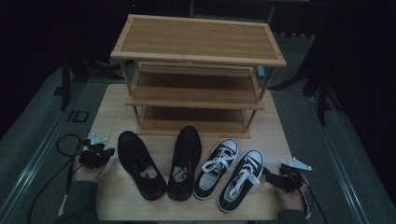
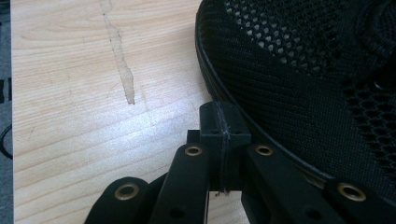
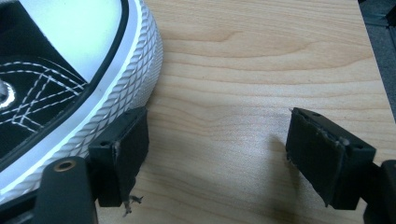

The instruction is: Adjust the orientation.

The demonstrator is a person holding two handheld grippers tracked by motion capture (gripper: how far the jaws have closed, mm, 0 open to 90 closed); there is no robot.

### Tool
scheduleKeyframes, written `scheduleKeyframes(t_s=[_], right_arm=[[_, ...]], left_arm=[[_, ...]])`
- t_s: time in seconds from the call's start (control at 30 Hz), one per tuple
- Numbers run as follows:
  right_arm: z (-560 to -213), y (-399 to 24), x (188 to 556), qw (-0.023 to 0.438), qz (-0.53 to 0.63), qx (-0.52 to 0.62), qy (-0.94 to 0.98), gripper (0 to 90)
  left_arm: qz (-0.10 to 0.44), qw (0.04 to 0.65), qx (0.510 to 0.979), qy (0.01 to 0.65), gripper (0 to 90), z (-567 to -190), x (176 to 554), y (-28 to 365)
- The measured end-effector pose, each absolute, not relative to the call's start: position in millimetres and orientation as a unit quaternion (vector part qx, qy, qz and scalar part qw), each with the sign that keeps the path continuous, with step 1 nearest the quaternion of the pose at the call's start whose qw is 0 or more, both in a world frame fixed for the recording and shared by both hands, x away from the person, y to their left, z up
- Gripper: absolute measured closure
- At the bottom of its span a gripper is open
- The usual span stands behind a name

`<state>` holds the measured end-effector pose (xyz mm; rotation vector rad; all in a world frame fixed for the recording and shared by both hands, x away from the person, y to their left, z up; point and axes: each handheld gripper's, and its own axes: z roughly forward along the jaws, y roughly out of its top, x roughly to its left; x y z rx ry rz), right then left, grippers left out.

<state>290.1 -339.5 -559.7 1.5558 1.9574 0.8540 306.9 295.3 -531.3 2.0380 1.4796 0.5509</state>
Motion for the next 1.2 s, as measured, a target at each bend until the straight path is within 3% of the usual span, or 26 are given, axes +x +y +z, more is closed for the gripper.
scheduleKeyframes(t_s=[0.73,1.2], right_arm=[[-560,-339,290,0.247,0.313,0.570,0.718,21.1],[-560,-339,290,0.247,0.313,0.571,0.718,21.1]], left_arm=[[0.184,0.260,0.776,0.544,90.0,-542,308,287],[0.183,0.260,0.790,0.523,90.0,-536,328,264]])
